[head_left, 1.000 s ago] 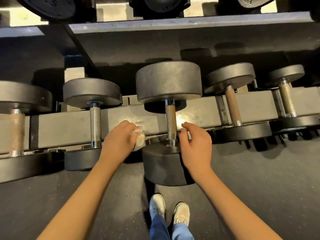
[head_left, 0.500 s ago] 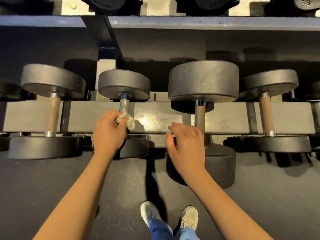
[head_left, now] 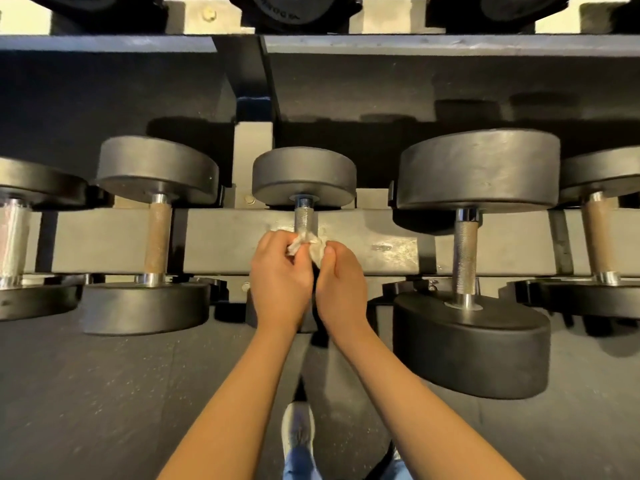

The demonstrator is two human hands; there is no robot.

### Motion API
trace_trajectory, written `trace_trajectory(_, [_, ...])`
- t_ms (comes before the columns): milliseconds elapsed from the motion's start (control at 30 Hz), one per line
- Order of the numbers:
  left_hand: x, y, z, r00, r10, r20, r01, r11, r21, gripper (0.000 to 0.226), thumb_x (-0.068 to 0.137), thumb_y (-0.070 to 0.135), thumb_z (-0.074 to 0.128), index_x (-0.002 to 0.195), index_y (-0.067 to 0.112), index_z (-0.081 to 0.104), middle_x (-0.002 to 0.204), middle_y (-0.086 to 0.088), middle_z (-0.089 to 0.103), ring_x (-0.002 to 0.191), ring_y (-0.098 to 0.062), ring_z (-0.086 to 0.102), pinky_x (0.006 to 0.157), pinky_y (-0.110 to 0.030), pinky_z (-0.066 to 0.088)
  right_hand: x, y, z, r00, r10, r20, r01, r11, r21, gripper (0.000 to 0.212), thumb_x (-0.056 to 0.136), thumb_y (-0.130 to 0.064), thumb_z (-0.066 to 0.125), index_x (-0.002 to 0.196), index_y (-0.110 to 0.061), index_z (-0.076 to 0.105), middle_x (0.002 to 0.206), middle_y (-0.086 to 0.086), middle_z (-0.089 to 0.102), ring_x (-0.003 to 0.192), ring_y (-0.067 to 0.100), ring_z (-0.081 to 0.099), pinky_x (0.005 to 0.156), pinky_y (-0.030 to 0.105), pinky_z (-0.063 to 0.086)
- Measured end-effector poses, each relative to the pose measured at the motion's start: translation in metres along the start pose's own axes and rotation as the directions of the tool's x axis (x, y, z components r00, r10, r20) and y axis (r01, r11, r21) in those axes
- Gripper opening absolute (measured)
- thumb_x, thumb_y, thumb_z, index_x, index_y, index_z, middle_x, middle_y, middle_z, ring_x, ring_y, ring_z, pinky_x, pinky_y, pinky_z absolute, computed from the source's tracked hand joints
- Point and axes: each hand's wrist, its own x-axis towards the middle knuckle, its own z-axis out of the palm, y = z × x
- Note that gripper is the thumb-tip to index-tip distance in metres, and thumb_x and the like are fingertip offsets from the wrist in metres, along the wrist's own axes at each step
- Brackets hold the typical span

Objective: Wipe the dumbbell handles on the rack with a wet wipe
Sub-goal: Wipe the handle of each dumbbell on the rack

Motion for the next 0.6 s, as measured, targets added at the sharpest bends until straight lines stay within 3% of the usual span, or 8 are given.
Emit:
trace_trajectory(67, [-0.001,-0.001,-0.001,1.000,-0.029,0.011,0.030,0.991,-0.128,0.015,0.089,0.007,0.059,0.076,0.013,0.056,0.079,0.001,0.054,0.069,-0.012,0.050,0.060,-0.019,0.038,-0.001,-0.001,0.008,0.995,0.070,-0.066,-0.068,0.997,0.025,0.034,0.102,-0.024,0.029,0.081,-0.018,0.055,0.077,-0.003,0.057,0.071,0.008,0.051,0.063,0.028,0.038])
trace_trajectory(133, [0.001,0.002,-0.003,0.988,-0.145,0.060,0.155,0.957,-0.244,0.016,0.089,0.010,0.057,0.075,0.017,0.058,0.079,0.002,0.055,0.071,-0.012,0.051,0.061,-0.024,0.041,-0.003,-0.001,0.010,0.987,0.096,-0.127,-0.089,0.994,0.056,0.033,0.102,-0.022,0.031,0.074,-0.019,0.049,0.071,-0.003,0.053,0.066,0.007,0.048,0.059,0.028,0.032])
trace_trajectory(233, [0.019,0.000,-0.004,0.965,-0.224,0.136,0.254,0.926,-0.279,0.017,0.088,0.012,0.057,0.078,0.026,0.061,0.085,0.005,0.060,0.078,-0.008,0.056,0.068,-0.024,0.046,-0.004,-0.003,0.008,0.984,0.083,-0.158,-0.077,0.996,0.044,0.034,0.101,-0.022,0.034,0.070,-0.020,0.048,0.068,-0.003,0.052,0.064,0.007,0.048,0.055,0.020,0.032])
trace_trajectory(333, [0.054,-0.011,0.000,0.987,-0.108,0.116,0.126,0.979,-0.158,0.012,0.092,0.015,0.058,0.095,0.027,0.061,0.095,0.006,0.062,0.087,-0.006,0.057,0.074,-0.019,0.047,-0.004,-0.004,0.008,0.978,0.117,-0.174,-0.112,0.993,0.037,0.035,0.101,-0.024,0.035,0.071,-0.017,0.051,0.068,-0.003,0.053,0.063,0.006,0.047,0.057,0.014,0.034])
trace_trajectory(467, [0.072,-0.023,0.013,0.983,0.020,0.181,-0.034,0.996,0.078,0.013,0.093,0.007,0.051,0.092,0.014,0.062,0.094,-0.001,0.058,0.084,-0.014,0.053,0.067,-0.018,0.038,-0.005,-0.005,0.008,0.976,0.122,-0.179,-0.119,0.992,0.029,0.028,0.101,-0.027,0.035,0.082,-0.022,0.054,0.072,-0.013,0.051,0.068,-0.005,0.048,0.059,0.018,0.031])
trace_trajectory(600, [0.061,-0.034,0.007,0.954,0.063,0.293,-0.079,0.996,0.045,0.018,0.095,0.010,0.049,0.098,0.010,0.067,0.096,0.003,0.051,0.083,-0.007,0.047,0.069,-0.005,0.033,-0.005,-0.006,0.008,0.972,0.124,-0.199,-0.120,0.992,0.031,0.037,0.102,-0.029,0.034,0.090,-0.012,0.064,0.076,-0.009,0.051,0.067,-0.003,0.048,0.064,0.021,0.031])
